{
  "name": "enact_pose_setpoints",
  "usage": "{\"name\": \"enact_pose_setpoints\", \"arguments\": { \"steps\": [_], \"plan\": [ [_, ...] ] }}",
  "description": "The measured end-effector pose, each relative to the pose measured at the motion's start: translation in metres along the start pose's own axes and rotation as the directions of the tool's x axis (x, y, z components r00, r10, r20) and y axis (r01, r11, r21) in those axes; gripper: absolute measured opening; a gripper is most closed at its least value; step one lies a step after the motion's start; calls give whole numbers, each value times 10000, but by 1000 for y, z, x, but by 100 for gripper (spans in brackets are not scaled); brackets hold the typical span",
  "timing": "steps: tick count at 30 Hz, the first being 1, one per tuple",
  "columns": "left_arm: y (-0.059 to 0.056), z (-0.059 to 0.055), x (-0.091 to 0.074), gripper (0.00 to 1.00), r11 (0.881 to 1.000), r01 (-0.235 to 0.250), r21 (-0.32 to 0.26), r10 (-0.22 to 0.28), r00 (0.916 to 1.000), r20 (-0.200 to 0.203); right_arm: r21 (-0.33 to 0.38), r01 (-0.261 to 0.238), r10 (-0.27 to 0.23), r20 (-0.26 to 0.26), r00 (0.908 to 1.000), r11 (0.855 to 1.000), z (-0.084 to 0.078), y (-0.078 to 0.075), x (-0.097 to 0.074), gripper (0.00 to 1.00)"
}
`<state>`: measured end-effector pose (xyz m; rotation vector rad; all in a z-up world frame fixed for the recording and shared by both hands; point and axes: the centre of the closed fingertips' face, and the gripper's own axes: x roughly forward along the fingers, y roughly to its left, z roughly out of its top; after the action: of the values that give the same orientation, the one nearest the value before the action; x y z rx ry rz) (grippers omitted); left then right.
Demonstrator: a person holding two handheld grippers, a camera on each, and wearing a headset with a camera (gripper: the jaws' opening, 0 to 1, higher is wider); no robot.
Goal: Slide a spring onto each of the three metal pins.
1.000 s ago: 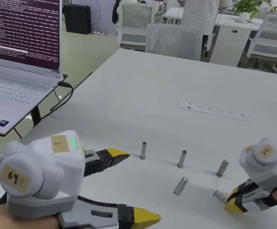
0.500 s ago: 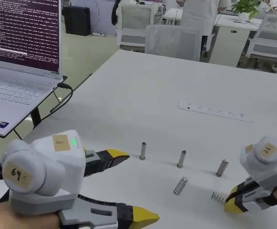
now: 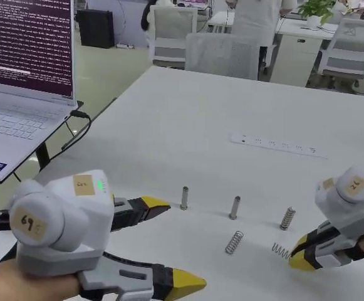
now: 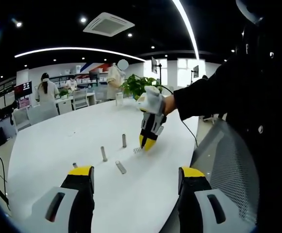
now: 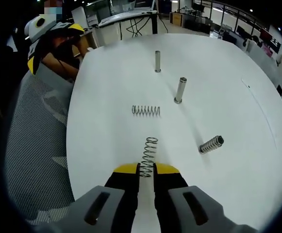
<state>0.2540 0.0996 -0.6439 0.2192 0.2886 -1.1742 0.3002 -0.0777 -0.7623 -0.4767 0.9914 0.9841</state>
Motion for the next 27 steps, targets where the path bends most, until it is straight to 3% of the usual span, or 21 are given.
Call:
{"name": "enact_pose_setpoints", "arguments": {
  "steps": [16, 27],
  "plan": [
    [1, 5, 5, 65, 9996, 264, 113, -263, 9996, -67, -953, -593, 701, 1141, 9910, 9937, 45, 35, -23, 8],
    [-2, 7, 12, 63, 9977, 656, 139, -655, 9978, -134, -2249, -1068, 1460, 1660, 9753, 9685, 81, 68, -41, 8]
  ]
}}
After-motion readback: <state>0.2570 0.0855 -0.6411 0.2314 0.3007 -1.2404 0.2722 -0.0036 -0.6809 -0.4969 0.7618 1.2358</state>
